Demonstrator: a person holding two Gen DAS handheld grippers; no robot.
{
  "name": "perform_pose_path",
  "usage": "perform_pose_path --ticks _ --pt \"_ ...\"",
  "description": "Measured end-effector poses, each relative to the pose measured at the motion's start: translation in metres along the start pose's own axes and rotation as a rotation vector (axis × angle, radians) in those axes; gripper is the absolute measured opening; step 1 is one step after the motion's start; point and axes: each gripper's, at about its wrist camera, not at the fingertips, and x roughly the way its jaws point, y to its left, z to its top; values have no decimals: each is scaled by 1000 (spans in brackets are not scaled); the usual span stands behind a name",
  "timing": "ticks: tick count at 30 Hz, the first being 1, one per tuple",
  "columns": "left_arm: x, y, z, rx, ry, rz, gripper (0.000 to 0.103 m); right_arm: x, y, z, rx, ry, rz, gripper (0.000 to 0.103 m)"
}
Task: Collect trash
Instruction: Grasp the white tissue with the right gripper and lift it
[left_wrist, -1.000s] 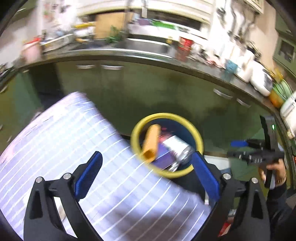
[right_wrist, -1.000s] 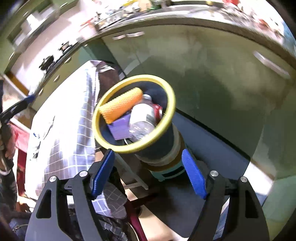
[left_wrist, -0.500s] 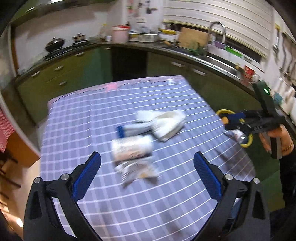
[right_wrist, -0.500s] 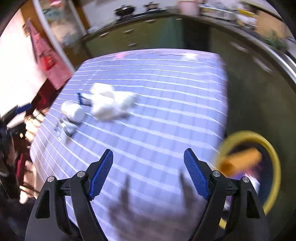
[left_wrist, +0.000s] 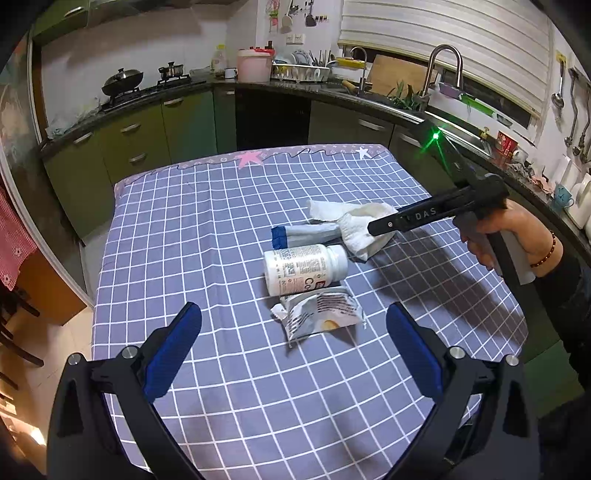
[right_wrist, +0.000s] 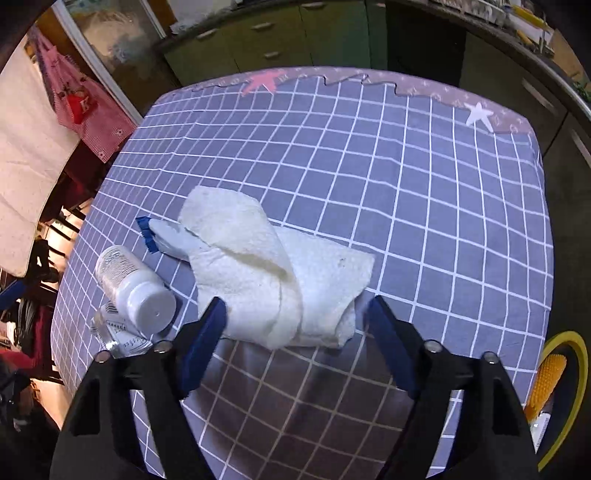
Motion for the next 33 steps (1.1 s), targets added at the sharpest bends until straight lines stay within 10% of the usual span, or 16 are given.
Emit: perform_pose_path --ticks 3,7,33 --pt "1 4 -3 -6 2 -3 95 4 -2 0 12 13 14 62" --pt "1 8 -4 -14 1 -6 95 4 -6 2 17 21 34 9" --pt "-17 7 -10 4 -18 30 96 -181 -28 -55 10 -288 -70 5"
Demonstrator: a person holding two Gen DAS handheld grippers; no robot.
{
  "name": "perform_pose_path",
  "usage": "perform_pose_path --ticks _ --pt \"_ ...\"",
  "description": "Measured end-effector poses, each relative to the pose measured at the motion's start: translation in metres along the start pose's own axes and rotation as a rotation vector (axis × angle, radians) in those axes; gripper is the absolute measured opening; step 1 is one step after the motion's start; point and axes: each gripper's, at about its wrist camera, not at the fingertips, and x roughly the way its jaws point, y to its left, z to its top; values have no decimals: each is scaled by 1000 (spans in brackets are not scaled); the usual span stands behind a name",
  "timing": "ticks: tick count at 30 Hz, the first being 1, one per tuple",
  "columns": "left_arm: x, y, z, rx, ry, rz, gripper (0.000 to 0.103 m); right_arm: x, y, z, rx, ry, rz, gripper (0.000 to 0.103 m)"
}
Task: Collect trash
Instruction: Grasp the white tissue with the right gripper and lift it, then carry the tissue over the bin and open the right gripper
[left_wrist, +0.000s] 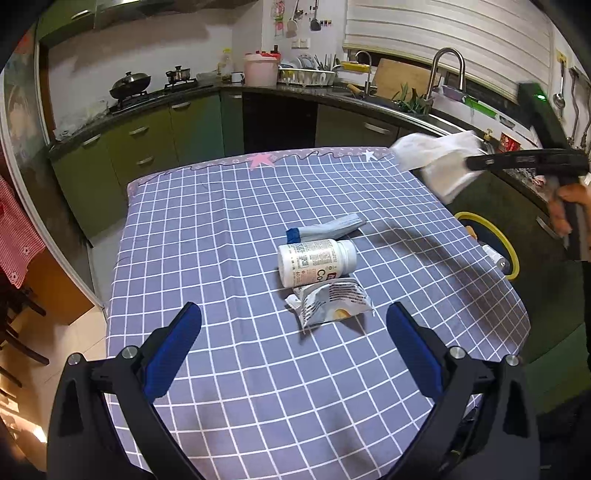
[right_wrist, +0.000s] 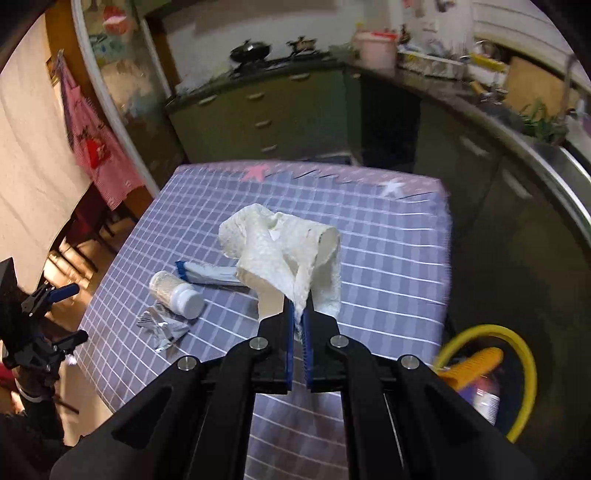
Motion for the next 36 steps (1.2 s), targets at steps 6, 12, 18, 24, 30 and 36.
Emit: perform_pose_path --ticks 6,12,18,24,30,36 --pt "-1 -1 -1 5 7 8 96 -51 -56 -24 106 -42 -123 5" --pt "4 -14 6 27 10 -8 96 -71 -124 -65 236 -12 -255 5" --pt "10 -32 16 64 18 -31 96 -53 -190 -100 360 65 -320 5" --pt "14 -46 22 109 30 -25 96 -13 -236 -133 455 181 -337 47" --pt "26 -51 29 131 46 -27 96 -29 -250 -149 457 166 -472 56" --pt "45 -51 43 149 63 -70 96 -53 -228 -147 421 104 -483 60"
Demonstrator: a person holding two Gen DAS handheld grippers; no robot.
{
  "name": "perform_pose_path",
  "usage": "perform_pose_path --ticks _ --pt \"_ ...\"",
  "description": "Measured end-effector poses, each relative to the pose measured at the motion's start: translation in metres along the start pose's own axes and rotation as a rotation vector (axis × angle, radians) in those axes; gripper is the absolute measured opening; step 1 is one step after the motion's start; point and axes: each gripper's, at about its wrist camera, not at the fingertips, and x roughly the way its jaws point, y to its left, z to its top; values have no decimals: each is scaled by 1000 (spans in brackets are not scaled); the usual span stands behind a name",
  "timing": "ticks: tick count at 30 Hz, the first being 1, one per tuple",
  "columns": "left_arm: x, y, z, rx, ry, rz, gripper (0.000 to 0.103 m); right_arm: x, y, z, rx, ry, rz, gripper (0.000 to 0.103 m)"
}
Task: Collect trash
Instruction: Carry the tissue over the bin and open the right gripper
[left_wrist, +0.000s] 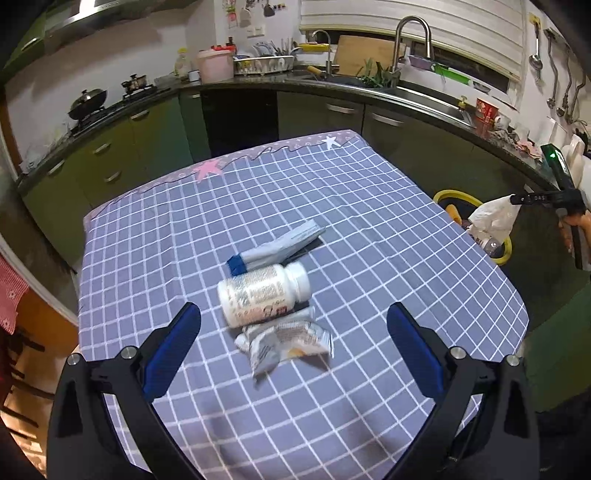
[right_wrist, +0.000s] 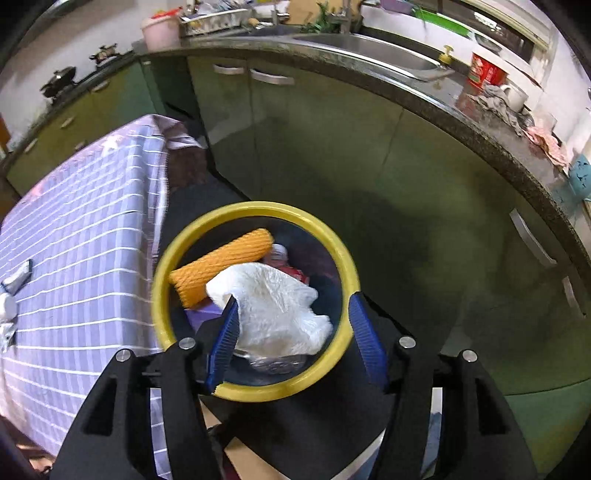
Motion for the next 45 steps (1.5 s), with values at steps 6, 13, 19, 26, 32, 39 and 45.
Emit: perform_pose_path --ticks 6,13,19,26,32,39,45 --pt "19 9 24 -35 33 -76 96 -10 21 13 -19 -54 -12 64" --pt "26 4 26 -39 35 -117 96 2 14 39 24 62 177 74" --pt "30 3 26 -33 43 -118 96 45 22 35 -19 256 205 67" --pt "33 3 27 -22 50 -111 96 16 -2 54 145 -1 75 75" --pt "36 1 29 -14 50 -112 96 15 21 55 3 87 56 78" --pt "39 -5 29 13 56 -118 96 53 31 39 -95 269 14 78" --pt "34 -7 30 27 37 -120 96 39 25 49 -52 205 57 77"
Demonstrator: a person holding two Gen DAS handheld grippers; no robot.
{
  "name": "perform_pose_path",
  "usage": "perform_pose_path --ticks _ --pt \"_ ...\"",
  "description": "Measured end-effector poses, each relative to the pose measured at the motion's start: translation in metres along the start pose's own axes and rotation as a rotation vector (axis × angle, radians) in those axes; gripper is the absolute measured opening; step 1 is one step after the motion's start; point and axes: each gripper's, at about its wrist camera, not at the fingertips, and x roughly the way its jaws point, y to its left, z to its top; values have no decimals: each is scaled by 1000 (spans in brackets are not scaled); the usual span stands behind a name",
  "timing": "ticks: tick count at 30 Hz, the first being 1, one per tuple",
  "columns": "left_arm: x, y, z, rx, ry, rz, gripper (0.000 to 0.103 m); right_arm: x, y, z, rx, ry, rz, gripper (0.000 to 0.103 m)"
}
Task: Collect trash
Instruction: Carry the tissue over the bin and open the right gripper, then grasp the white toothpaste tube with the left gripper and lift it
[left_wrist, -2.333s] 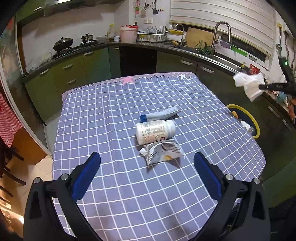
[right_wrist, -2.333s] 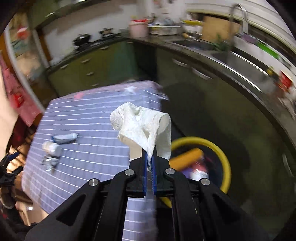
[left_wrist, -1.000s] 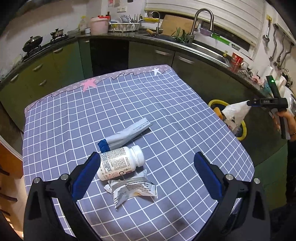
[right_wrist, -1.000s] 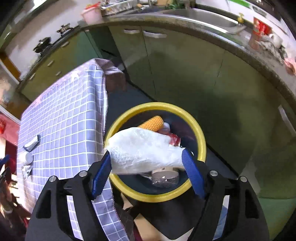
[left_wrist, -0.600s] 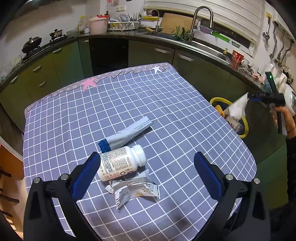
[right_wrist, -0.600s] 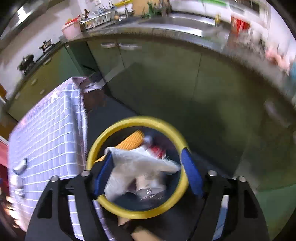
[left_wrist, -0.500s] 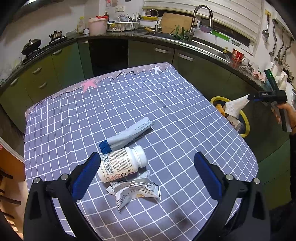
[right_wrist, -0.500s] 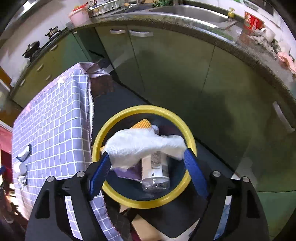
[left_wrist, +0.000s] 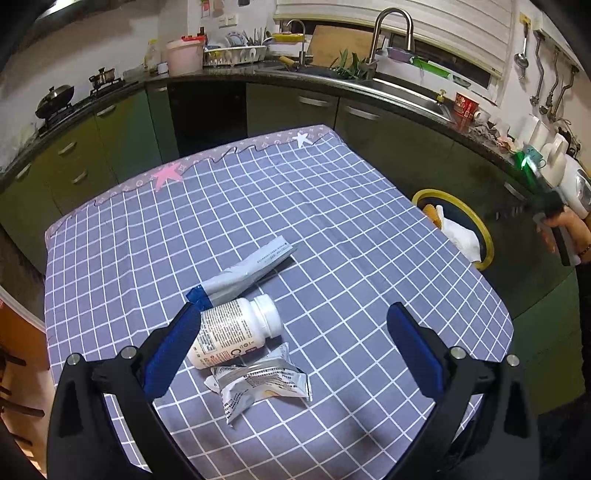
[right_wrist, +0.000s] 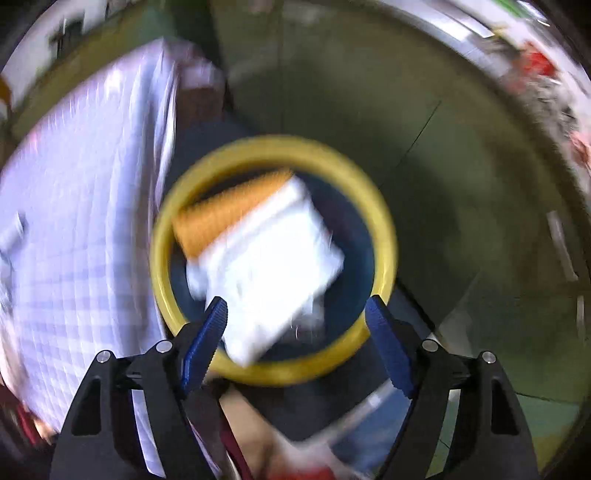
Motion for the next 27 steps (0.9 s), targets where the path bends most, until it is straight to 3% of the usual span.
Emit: perform_pose_path --ticks 2,9,11,14,17,21,24,26,27 --pt "1 1 4 15 11 -12 96 -17 -8 7 36 -55 63 80" --pt "20 13 40 177 43 -97 96 -35 16 -21 -40 -74 95 83" --pt "38 17 51 267 86 -165 96 -35 23 -24 -46 -69 97 83" --pt "70 21 57 370 149 -168 96 -32 30 -32 -51 -61 99 83" --pt "102 29 58 400 236 -185 96 -28 35 -36 -55 -55 100 84" --pt "126 33 56 423 289 -204 96 -24 37 -39 -59 -38 99 84" --pt "136 31 58 435 312 -217 88 -20 38 -38 -59 -24 100 84" --pt "144 31 59 436 338 -222 76 -16 40 -37 -58 -18 102 84" --pt "148 31 58 435 353 -221 74 -14 41 -36 -60 -14 104 84"
